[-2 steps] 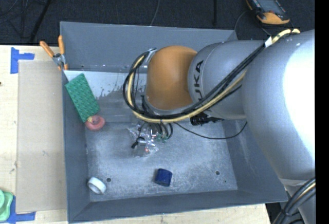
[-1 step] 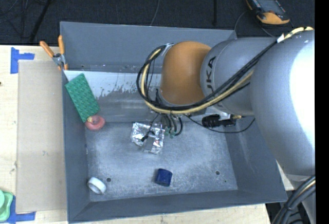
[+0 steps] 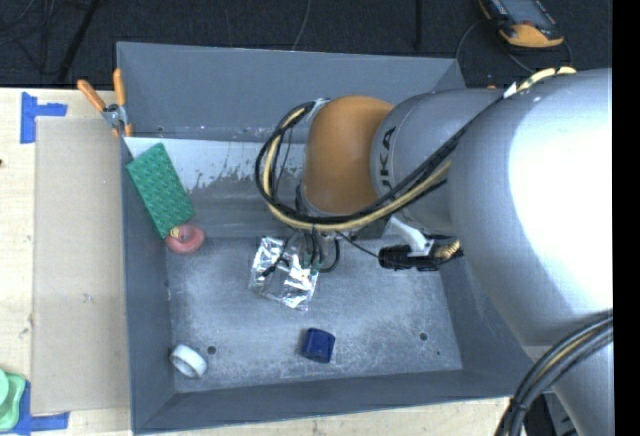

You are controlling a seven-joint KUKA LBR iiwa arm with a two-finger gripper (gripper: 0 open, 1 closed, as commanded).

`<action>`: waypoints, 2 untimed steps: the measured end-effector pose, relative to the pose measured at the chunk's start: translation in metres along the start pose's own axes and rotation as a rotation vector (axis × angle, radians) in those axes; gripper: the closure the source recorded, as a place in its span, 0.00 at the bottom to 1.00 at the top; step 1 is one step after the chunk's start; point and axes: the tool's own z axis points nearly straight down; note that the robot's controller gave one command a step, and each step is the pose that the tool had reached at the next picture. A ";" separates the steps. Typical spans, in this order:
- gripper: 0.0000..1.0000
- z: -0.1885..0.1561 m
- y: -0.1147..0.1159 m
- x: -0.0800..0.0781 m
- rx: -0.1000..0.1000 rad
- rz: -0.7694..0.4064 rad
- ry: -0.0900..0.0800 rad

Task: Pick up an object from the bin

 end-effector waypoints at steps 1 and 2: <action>0.00 0.000 0.000 0.000 0.000 0.001 0.001; 1.00 0.000 0.000 0.000 -0.001 0.002 0.001</action>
Offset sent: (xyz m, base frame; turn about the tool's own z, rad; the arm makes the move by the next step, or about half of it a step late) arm 0.0000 0.0000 0.0000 0.0000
